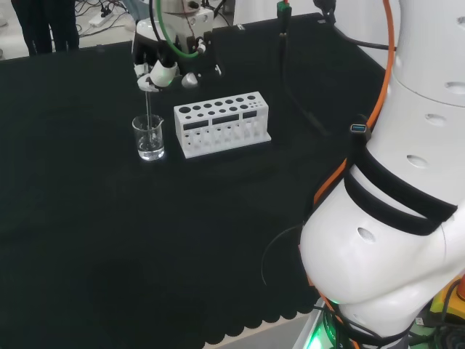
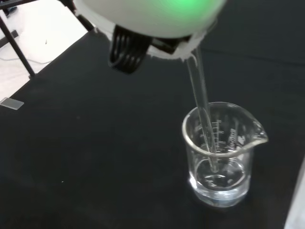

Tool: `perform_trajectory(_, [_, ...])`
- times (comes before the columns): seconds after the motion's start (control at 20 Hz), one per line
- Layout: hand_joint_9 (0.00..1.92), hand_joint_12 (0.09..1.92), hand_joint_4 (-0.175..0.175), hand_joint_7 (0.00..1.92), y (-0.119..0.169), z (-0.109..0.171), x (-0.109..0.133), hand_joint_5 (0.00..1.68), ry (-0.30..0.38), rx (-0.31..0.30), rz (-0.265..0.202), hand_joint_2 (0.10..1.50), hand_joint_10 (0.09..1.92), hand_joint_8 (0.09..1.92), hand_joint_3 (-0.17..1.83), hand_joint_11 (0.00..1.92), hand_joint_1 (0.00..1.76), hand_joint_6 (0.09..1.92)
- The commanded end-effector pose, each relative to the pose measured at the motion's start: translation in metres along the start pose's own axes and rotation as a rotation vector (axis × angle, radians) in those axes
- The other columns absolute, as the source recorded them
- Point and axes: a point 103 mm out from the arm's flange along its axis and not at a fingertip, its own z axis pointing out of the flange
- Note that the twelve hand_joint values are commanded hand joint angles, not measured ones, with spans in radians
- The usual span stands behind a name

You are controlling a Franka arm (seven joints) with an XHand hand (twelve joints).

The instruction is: Stir in the beaker to the left of the white test tube rack with the glass rod.

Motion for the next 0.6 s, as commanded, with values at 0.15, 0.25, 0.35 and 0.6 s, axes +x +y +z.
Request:
perform_trajectory(0.15, [1.92,0.49,-0.175,1.63,0.037,0.010,0.019,1.30,-0.002,0.048,-0.046,0.54,0.54,0.89,0.86,1.89,1.22,0.72])
perform_trajectory(0.25, [1.92,0.49,-0.175,1.63,0.043,0.011,0.014,1.30,-0.005,0.049,-0.049,0.54,0.54,0.89,0.86,1.89,1.22,0.72])
perform_trajectory(0.35, [1.92,0.49,-0.175,1.63,0.049,0.011,0.006,1.30,-0.003,0.047,-0.043,0.54,0.54,0.89,0.86,1.89,1.22,0.72])
perform_trajectory(0.6, [1.92,0.50,-0.175,1.63,0.049,0.005,-0.020,1.30,0.001,0.034,-0.014,0.54,0.54,0.89,0.86,1.89,1.22,0.72])
